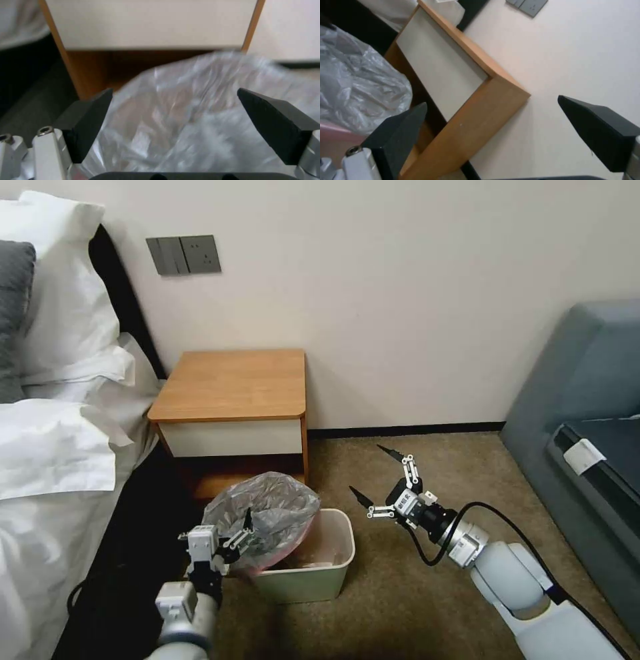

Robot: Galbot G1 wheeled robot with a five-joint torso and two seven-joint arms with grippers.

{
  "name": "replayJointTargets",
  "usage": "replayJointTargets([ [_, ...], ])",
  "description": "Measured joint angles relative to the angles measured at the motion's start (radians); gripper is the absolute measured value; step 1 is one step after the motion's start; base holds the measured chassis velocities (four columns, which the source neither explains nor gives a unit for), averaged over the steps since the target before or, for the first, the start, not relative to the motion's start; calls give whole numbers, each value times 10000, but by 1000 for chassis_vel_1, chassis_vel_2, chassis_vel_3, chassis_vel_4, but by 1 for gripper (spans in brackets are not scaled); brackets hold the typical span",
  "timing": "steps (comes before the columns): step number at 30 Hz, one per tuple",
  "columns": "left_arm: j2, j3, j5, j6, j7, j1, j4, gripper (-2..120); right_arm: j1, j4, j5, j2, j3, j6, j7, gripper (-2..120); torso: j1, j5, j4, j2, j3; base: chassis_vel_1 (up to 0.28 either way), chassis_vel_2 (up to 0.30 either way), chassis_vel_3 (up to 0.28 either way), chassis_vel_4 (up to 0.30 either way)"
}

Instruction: Pick up the garbage bag from the table and place it over the trash can.

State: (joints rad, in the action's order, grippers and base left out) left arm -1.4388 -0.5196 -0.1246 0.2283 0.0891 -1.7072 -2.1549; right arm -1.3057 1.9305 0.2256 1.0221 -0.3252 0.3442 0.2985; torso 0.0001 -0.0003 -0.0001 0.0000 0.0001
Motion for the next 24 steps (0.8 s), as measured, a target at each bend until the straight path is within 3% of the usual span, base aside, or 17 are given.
replayJointTargets([
  [4,460,33,-260,217,71,599,964,95,-202,76,105,-36,-69,-1,18,100,0,1,-1,0,0,0,0,0,0],
  [15,305,330,-787,837,-264,198,650,95,-204,111,152,-2,-66,2,27,100,0,4,2,0,0,0,0,0,0],
  [24,97,450,-910,856,-189,-110,171,95,-182,106,153,0,-62,87,27,100,0,3,1,0,0,0,0,0,0],
])
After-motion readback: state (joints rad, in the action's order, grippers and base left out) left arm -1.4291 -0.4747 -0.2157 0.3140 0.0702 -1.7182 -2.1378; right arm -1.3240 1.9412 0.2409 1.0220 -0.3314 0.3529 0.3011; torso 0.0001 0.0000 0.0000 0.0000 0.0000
